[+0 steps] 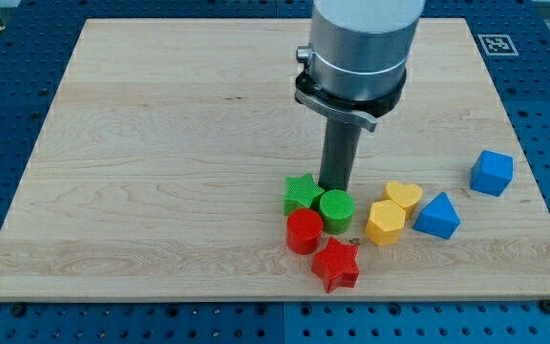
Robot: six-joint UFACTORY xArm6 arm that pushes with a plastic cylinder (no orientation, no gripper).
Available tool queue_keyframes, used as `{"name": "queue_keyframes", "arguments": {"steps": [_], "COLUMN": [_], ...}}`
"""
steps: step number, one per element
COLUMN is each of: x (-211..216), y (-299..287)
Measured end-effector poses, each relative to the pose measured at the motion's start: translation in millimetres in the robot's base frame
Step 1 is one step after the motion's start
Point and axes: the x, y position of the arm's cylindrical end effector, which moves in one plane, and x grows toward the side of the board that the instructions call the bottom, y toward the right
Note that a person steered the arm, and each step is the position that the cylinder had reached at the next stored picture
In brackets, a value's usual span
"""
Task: Place the yellow heart above the blue triangle
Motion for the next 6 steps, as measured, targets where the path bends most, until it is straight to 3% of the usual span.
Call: {"name": "queue_keyframes", "arguments": {"steps": [6], "x": [11], "y": [100]}}
